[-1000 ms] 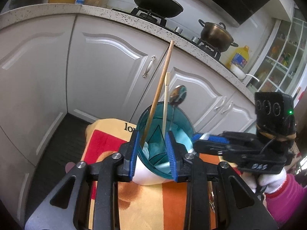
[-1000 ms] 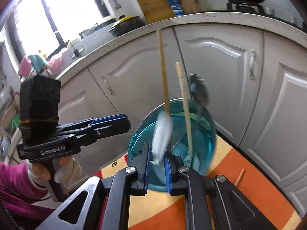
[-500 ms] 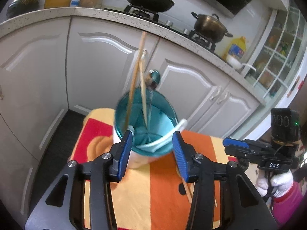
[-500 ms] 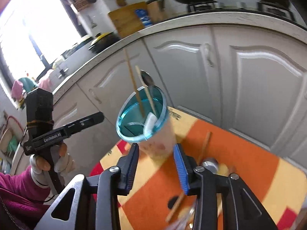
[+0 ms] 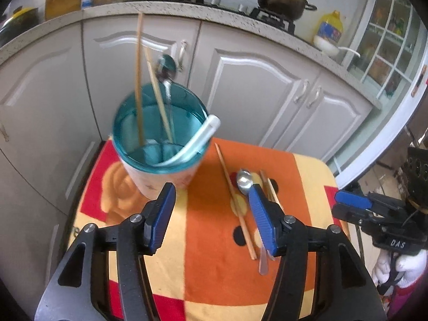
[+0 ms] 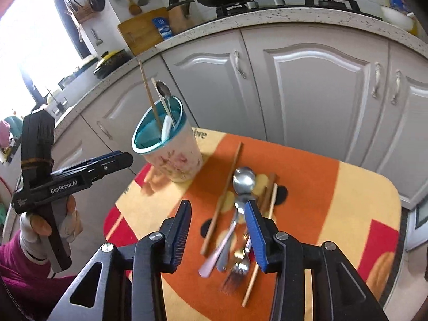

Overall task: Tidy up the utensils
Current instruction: 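Move both open tools back over the utensil pile, then grasp a wooden chopstick with the left tool while the right tool grasps a metal fork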

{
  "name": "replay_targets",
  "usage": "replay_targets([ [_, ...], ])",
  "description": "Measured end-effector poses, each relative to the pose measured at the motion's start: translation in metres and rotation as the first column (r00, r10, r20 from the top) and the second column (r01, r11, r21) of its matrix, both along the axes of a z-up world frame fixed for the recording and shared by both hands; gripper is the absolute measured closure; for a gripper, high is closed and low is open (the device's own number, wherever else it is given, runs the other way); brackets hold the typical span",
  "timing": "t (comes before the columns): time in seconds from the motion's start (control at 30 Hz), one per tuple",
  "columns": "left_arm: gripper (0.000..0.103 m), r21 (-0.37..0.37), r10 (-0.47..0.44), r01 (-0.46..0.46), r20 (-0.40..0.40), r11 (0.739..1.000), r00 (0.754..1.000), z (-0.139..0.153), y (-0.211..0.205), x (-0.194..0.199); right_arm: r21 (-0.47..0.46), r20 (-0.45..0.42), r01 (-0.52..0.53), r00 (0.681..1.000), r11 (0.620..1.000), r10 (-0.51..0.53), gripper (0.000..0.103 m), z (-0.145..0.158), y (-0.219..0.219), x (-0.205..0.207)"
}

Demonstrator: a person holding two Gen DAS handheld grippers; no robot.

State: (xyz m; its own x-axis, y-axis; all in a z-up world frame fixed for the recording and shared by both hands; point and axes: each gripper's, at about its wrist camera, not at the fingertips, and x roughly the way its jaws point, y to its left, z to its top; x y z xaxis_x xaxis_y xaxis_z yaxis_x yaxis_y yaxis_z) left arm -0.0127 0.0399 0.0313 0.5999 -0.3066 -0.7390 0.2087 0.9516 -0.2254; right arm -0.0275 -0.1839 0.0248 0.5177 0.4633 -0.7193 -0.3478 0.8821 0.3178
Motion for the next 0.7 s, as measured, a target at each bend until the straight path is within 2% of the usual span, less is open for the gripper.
replay_targets([
  [0.27,0.046,-0.017,-0.046,0.045,-0.059,0.999,0.997,-0.013,-0.023,-0.003,-0.021,-0.025,0.058,0.998,0.998,-0.058,0.06,-0.017,-0.018,-0.014],
  [0.37,0.046,-0.034,-0.068,0.065,-0.098,0.997,0.993,-0.021,-0.03,0.002,-0.04,-0.05,0.081,0.995,0.996,-0.082,0.059,-0.03,-0.023,-0.011],
  [0.47,0.046,-0.064,-0.08,0.071,-0.144,0.995,0.986,-0.033,-0.036,0.007,-0.019,-0.08,0.091,0.993,0.996,-0.092,0.059,-0.043,-0.027,-0.005],
  [0.6,0.046,-0.057,-0.098,0.089,-0.184,0.994,0.978,-0.049,-0.048,0.012,-0.004,-0.113,0.088,0.99,0.996,-0.088,0.059,-0.06,-0.026,0.008],
  [0.7,0.046,-0.045,-0.107,0.1,-0.211,0.994,0.972,-0.062,-0.057,0.017,0.0,-0.139,0.076,0.987,0.997,-0.075,0.068,-0.072,-0.021,0.018],
])
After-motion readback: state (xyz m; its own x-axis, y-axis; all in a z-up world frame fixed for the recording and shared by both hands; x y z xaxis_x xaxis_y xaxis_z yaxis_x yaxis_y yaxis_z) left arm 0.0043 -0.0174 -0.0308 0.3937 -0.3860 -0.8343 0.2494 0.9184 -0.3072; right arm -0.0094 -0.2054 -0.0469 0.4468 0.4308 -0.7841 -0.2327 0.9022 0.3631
